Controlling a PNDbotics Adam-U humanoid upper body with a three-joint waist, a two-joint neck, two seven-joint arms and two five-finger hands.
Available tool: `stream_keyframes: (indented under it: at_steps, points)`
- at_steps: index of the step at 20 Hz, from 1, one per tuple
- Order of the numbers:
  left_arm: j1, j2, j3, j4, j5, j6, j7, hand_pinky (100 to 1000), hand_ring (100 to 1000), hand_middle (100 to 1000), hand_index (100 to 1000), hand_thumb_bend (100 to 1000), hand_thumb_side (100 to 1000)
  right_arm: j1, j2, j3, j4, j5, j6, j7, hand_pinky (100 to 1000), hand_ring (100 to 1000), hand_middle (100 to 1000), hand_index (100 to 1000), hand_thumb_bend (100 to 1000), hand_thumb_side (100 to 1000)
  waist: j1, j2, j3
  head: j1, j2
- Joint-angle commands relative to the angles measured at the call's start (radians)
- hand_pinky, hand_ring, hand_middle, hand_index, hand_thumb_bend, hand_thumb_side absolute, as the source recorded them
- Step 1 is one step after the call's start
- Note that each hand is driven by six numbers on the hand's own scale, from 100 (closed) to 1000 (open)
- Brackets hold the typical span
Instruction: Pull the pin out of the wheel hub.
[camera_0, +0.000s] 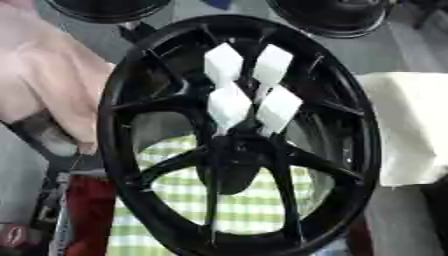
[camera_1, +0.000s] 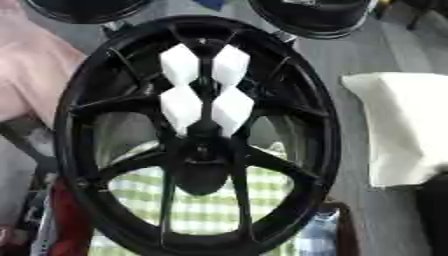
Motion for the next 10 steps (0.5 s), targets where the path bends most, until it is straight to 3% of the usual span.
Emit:
stream_keyframes:
  at_steps: [1, 8, 10]
  points:
    - [-0.011, 0.044, 0.017, -0.016, 0.004, -0.003, 0.001, 838, 739, 878, 901, 416, 898, -0.019, -0.018, -0.017, -0.017, -0.011, 0.009, -0.005, 919, 866, 780, 786, 197, 300, 0.005, -0.024, 0.002, 0.003, 0.005]
    - [-0.011, 0.043, 0.017, -0.017, 0.004, -0.003, 0.002, 838, 739, 878, 901, 416, 899, -0.019, -0.020, -0.016, -0.023, -0.010, 0.010, 0.001, 920, 869, 781, 784, 205, 280, 0.005, -0.023, 0.002, 0.002, 0.004]
    - [-0.011, 0.043, 0.016, -0.017, 0.004, -0.003, 0.002, 838, 739, 878, 901, 415, 899, -0.018, -0.022, -0.010, -0.028, -0.002, 0.003, 0.011, 921, 873, 785, 786, 268, 240, 0.004, -0.023, 0.002, 0.002, 0.004]
